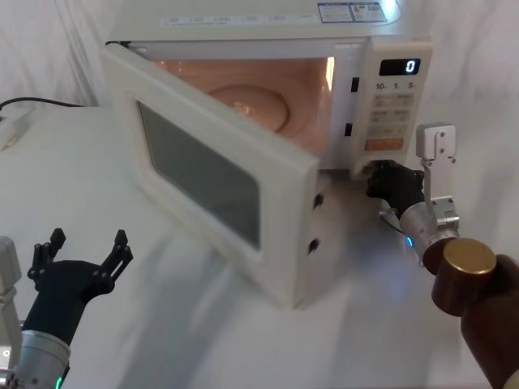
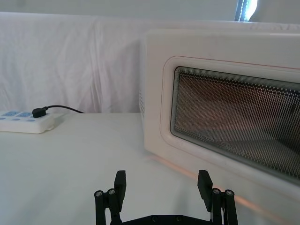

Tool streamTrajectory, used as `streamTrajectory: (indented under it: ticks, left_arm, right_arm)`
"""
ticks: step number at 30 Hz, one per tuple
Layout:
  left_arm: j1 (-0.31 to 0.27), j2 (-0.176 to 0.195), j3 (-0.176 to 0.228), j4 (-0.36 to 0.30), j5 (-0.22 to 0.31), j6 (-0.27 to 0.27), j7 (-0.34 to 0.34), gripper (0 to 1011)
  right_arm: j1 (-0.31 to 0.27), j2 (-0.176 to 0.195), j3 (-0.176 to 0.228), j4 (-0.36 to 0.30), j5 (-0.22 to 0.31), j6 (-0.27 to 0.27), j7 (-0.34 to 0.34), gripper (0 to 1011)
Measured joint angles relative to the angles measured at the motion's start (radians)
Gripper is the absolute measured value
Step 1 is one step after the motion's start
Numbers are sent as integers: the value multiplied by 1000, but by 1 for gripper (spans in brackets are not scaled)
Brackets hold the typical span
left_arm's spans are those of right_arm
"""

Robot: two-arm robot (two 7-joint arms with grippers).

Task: Press the button to open the microwave door with one hand; close the microwave door with the other hand.

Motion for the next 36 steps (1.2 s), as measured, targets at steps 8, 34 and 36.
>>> streamTrajectory:
  ticks: [8,34,36]
  left_arm:
    - [0,0,0,0,0,0,0,1001]
    - [0,0,0,0,0,0,0,1001]
    - [0,0,0,0,0,0,0,1001]
  right_arm:
    - [-59,2,0,-95,3,33,3,0]
    - [-374,11,-29,-555,-2,143,-28,0]
    - [-396,11,-34,-579,-10,136,-32,0]
